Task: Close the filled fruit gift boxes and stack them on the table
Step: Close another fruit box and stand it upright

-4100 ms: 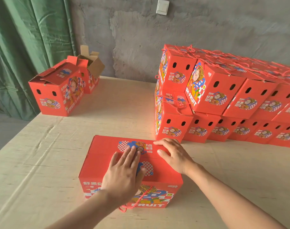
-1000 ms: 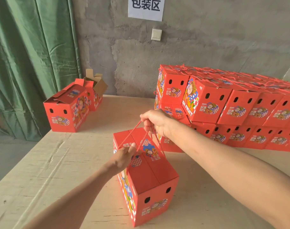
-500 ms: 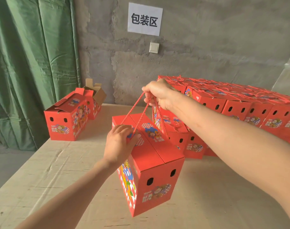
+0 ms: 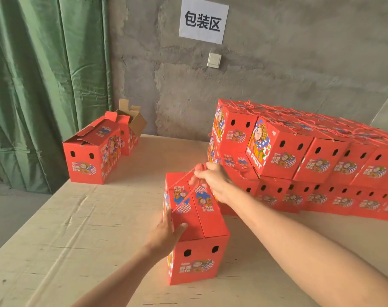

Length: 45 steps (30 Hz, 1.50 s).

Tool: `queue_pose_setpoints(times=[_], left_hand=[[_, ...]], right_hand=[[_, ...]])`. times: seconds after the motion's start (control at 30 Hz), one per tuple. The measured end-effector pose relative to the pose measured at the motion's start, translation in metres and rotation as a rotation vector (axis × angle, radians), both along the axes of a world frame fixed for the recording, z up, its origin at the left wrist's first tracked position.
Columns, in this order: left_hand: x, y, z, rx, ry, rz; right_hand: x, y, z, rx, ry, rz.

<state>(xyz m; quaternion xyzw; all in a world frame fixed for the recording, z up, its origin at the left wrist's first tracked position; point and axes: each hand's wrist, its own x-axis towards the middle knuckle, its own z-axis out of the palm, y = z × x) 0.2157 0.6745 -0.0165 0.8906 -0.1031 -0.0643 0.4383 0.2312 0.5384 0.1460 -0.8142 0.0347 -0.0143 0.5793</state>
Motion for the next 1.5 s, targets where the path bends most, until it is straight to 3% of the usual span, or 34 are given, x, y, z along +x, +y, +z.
queue_pose_setpoints(times=[0.07, 0.13, 0.2, 0.27, 0.4, 0.5, 0.87, 1.1, 1.5], left_hand=[[0.0, -0.003, -0.004, -0.088, 0.047, 0.014], [0.0, -0.005, -0.005, -0.098, 0.028, 0.032], [-0.002, -0.006, -0.005, -0.141, -0.045, 0.052], [-0.011, -0.008, -0.001, -0.25, -0.145, 0.073], [-0.028, -0.006, 0.015, -0.294, -0.409, -0.078], [-0.024, -0.002, 0.027, -0.146, -0.398, -0.187], [0.024, -0.006, 0.103, -0.138, -0.392, -0.327], [0.048, -0.032, 0.146, -0.264, -0.4, -0.362], [0.095, -0.121, 0.16, -0.337, -0.439, -0.336]], right_hand=[[-0.01, -0.009, -0.016, -0.038, 0.108, 0.127], [-0.017, -0.014, -0.025, -0.237, 0.216, 0.245], [-0.015, -0.012, -0.018, -0.252, 0.182, 0.137], [-0.004, -0.013, 0.0, -0.099, 0.08, -0.052], [0.012, -0.005, 0.028, -0.134, 0.022, -0.074], [0.021, 0.002, 0.048, -0.175, -0.005, -0.085], [0.03, -0.005, 0.133, -0.24, -0.187, -0.299], [0.035, -0.021, 0.183, -0.181, -0.329, -0.394], [0.068, -0.101, 0.197, -0.339, -0.409, -0.377]])
